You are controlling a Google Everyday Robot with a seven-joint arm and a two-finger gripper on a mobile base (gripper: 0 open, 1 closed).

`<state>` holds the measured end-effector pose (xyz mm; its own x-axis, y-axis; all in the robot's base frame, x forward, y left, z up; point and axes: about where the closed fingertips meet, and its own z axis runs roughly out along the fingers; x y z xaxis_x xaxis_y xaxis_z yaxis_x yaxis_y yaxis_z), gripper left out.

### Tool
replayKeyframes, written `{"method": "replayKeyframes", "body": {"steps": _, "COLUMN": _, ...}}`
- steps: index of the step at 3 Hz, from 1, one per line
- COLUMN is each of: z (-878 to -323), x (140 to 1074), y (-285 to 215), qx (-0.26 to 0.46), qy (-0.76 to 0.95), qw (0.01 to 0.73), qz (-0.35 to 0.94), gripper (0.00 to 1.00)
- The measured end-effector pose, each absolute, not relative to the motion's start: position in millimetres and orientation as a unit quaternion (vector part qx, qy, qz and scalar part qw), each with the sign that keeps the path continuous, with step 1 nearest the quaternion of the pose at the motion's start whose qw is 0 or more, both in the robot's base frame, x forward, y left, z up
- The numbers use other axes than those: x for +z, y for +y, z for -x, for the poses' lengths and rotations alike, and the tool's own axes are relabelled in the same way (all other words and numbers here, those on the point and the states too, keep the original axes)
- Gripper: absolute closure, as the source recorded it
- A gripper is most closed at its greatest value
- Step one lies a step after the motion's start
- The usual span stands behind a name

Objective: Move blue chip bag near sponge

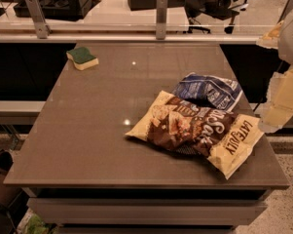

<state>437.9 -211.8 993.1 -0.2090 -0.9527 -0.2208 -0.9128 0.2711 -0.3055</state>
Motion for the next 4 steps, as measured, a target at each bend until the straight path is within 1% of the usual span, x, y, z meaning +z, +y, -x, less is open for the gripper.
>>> {"method": "replayKeyframes", "body": {"steps": 1, "z": -441.8, "x": 993.5, "y": -211.2, "qx": -0.053, "qy": 0.775, "qw": 0.185, "qz": 0.602, "gripper": 0.0}}
{"method": "replayKeyframes", "body": {"steps": 2, "z": -465.9, "x": 988.2, "y": -209.5, "qx": -0.044, "qy": 0.776, "qw": 0.184, "qz": 0.601, "gripper": 0.0}}
{"method": "replayKeyframes", "body": {"steps": 4, "z": -538.9, "x": 954.6, "y": -194.2, "qx": -0.002, "qy": 0.791, "qw": 0.209, "qz": 0.575, "gripper": 0.0}}
